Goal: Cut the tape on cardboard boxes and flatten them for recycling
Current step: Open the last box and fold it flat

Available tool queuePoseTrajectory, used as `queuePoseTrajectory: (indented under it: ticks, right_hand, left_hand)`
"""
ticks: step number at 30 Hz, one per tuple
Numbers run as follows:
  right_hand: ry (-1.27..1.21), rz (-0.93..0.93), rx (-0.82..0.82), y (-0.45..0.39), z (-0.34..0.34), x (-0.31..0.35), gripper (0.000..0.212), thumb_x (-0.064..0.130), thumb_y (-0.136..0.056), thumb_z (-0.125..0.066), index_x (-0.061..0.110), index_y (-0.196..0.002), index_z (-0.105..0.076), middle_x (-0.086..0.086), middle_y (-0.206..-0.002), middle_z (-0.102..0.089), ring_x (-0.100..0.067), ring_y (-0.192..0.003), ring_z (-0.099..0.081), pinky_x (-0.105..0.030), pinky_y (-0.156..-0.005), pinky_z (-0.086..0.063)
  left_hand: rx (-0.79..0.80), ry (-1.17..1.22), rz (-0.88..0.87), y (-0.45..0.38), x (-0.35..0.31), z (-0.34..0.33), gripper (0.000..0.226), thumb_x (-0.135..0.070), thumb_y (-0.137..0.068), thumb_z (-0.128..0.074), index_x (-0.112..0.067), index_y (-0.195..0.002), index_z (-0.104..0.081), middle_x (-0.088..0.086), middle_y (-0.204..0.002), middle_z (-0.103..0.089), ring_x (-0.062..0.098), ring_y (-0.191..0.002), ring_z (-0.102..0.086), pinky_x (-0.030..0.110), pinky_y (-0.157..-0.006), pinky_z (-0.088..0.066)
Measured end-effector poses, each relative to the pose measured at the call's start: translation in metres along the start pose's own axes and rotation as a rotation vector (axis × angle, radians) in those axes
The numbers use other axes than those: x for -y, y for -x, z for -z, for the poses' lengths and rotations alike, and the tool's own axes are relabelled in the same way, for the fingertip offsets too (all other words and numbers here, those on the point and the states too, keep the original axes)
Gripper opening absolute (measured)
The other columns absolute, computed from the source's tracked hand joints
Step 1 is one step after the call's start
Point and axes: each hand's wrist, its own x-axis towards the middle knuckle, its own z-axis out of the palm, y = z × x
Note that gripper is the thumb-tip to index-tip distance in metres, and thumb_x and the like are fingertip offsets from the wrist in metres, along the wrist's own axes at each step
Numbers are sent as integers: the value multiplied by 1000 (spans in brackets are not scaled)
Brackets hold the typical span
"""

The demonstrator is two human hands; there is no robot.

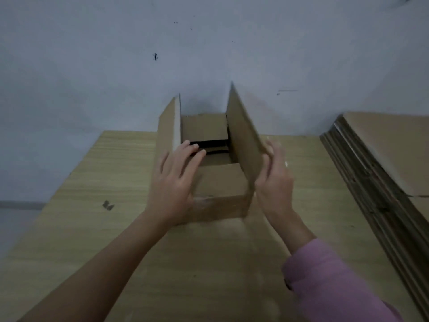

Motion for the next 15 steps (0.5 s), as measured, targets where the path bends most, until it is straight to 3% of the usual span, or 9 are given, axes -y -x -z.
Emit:
queuePoseTrajectory:
  ticks: [3,5,7,9,12,14,15]
  right_hand:
    - [-140,-266,-77,2,9,0,36,0,-95,-42,3,-131,-42,-12,-93,-60,-24,-74,-60,-29,-65,-45]
    - [93,-323,-38,12,8,-10,38,-1,-91,-47,-1,-129,-46,-21,-113,-56,-33,-99,-56,-22,-79,-39]
    - [473,-350,25,23,2,-24,49,-4,-76,-61,-1,-124,-50,-26,-129,-39,-40,-116,-41,-40,-94,-39]
    - [705,-284,186,29,-4,-30,61,-7,-57,-73,1,-115,-56,-26,-134,-30,-39,-121,-32,-53,-95,-32]
    - [692,-65,463,28,-19,-17,46,-6,-53,-69,4,-98,-66,-22,-117,-56,-36,-107,-51,-44,-88,-24]
    - [640,84,587,22,-30,-3,32,3,-67,-62,7,-98,-66,-15,-111,-61,-32,-103,-58,-41,-86,-22]
    - [619,114,650,19,-36,2,28,10,-79,-56,10,-107,-63,-12,-121,-57,-29,-114,-53,-43,-91,-20]
  left_hand:
    - [50,-263,-105,-2,12,1,41,3,-64,-67,-5,-104,-67,14,-123,-61,26,-128,-41,54,-107,-25]
    - [211,-367,-73,-6,18,2,42,6,-49,-75,-4,-89,-70,16,-117,-63,27,-125,-46,57,-107,-21]
    - [325,-399,-52,-12,25,2,39,4,-42,-81,-3,-79,-71,18,-110,-65,32,-119,-55,57,-107,-28]
    - [411,-388,-140,-19,32,0,40,-3,-38,-86,-5,-76,-73,15,-104,-68,33,-112,-60,60,-97,-39]
    - [517,-286,-292,-17,38,-9,49,-18,-53,-82,-9,-100,-72,9,-111,-68,28,-110,-62,52,-88,-48]
    - [531,-220,-370,-12,37,-17,38,-34,-78,-58,-13,-109,-70,4,-113,-68,25,-113,-61,49,-91,-47]
    - [558,-201,-390,-13,37,-18,42,-41,-84,-44,-15,-103,-72,3,-107,-70,24,-112,-62,50,-94,-44]
